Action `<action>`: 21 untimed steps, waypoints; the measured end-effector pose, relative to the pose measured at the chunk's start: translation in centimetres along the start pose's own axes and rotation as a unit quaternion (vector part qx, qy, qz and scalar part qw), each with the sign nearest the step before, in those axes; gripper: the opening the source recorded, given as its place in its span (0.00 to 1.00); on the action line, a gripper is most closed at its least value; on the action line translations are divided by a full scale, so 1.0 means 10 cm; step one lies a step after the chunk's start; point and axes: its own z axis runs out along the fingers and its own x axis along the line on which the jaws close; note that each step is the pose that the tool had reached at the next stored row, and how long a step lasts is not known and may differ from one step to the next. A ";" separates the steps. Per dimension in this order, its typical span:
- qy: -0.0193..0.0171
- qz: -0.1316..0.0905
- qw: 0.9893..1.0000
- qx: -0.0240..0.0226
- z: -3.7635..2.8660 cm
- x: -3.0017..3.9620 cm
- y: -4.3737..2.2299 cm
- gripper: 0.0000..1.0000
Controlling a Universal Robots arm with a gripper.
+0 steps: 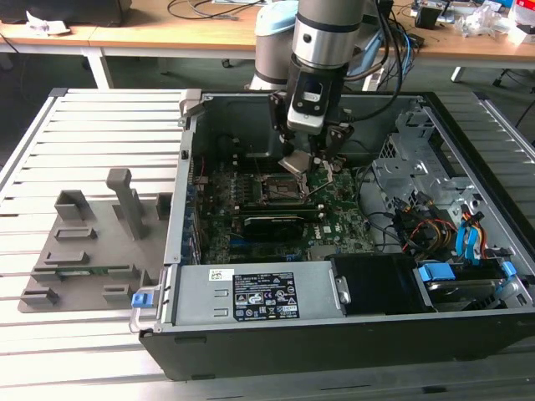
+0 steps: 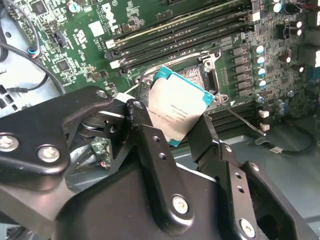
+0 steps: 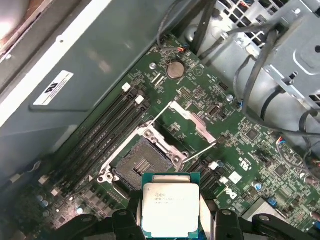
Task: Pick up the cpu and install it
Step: 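Place the cpu into insertion slot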
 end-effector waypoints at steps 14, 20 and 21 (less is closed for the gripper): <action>0.004 0.098 0.995 0.000 0.004 0.000 0.000 0.55; 0.005 0.144 0.990 0.001 0.006 0.000 0.000 0.55; 0.006 0.157 0.988 0.001 0.007 0.000 0.000 0.55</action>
